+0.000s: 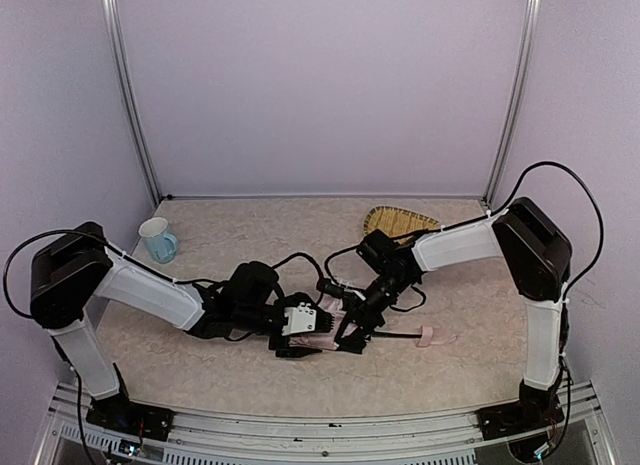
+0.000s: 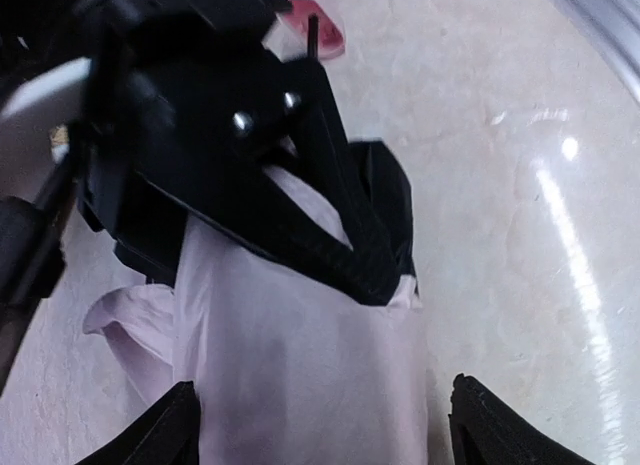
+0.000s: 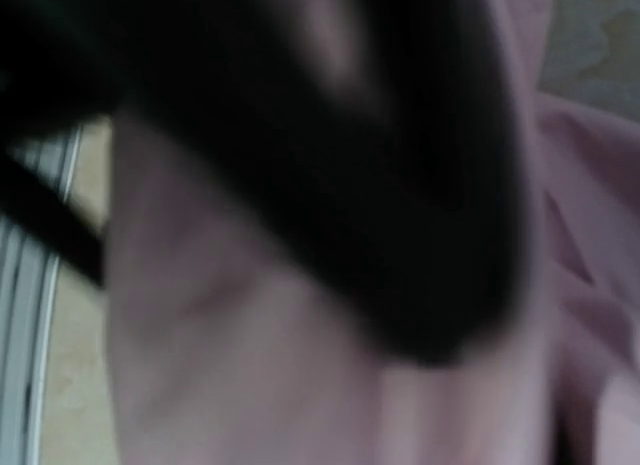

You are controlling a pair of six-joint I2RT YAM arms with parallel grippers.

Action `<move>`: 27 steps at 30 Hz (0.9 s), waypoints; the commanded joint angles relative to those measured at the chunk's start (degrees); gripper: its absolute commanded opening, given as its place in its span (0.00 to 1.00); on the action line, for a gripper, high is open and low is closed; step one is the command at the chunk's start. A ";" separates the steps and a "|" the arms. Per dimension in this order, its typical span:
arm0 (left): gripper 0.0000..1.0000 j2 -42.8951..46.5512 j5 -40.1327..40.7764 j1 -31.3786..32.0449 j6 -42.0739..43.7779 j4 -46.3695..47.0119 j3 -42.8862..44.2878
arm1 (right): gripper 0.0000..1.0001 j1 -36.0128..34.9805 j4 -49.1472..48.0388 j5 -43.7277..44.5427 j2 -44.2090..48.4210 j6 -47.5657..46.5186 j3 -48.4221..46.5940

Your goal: Put away the umbrella

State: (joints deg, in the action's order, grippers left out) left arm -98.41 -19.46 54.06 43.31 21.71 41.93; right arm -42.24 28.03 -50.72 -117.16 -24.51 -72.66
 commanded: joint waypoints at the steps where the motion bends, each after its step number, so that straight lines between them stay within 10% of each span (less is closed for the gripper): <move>1: 0.82 -5.03 9.55 0.90 4.45 -5.55 3.08 | 0.03 0.34 8.51 -2.11 -3.95 0.40 -0.77; 7: 0.60 -11.37 9.61 0.96 2.19 -14.49 8.85 | 0.04 0.52 6.88 -1.00 -2.99 1.23 -0.53; 14: 0.16 -12.94 -0.74 -0.67 -3.15 -25.06 13.30 | 0.40 2.08 -3.40 6.15 2.98 7.08 2.43; 27: 0.12 -19.69 -12.70 -5.72 -8.13 -42.38 23.78 | 0.73 -4.23 -30.16 36.17 33.66 5.02 26.18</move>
State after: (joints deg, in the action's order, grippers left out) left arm -113.10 -27.51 48.71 37.36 -5.67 65.12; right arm -41.56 8.10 -27.22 -89.14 -16.01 -53.63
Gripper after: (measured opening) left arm 0.287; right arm 0.717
